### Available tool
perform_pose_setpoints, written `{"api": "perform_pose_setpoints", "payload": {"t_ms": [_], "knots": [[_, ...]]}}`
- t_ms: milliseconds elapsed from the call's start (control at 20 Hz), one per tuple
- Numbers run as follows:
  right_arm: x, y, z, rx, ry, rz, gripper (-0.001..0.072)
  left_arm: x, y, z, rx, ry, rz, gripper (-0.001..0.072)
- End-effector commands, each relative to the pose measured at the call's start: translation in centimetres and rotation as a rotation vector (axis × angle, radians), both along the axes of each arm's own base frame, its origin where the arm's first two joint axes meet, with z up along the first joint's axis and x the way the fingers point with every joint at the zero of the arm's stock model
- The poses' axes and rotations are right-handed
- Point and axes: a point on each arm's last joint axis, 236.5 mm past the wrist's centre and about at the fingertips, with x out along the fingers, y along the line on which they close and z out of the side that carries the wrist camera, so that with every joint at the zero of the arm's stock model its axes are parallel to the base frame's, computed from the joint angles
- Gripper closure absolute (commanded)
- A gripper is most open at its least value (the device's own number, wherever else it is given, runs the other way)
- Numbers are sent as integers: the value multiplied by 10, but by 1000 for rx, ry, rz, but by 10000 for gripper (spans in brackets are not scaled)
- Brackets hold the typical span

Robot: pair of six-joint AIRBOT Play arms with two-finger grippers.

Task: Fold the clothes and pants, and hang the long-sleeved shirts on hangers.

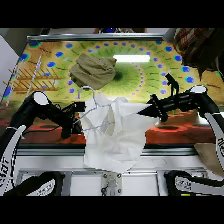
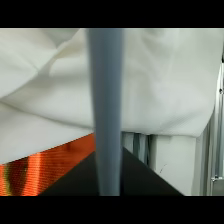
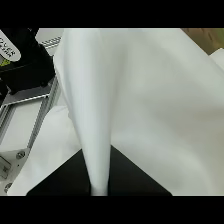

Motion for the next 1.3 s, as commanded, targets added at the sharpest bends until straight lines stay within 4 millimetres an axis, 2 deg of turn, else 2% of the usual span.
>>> {"api": "perform_pose_setpoints", "payload": {"t_ms": [0,50,350,450,550,650,800,1000,1150,1250], "knots": [[-1,0,0,0,1,3,683,1,2,-1,15,10,21,460],[-1,0,0,1,-2,4,684,3,2,-1,25,20,58,324],[0,0,0,3,-16,6,686,13,2,-3,50,45,176,317],[0,0,0,3,-16,6,686,25,6,-3,60,48,278,317],[0,0,0,3,-16,5,687,40,15,6,47,27,395,316],[0,0,0,2,-13,4,687,52,21,25,-3,-26,474,316],[0,0,0,1,-16,0,686,72,33,65,-98,-126,626,316],[4,0,2,-13,-12,-27,687,92,64,113,-163,-269,852,316],[10,4,25,23,-32,-82,687,96,87,143,-189,-376,972,316],[13,4,32,14,-57,-113,688,95,100,160,-207,-422,1046,316]]}}
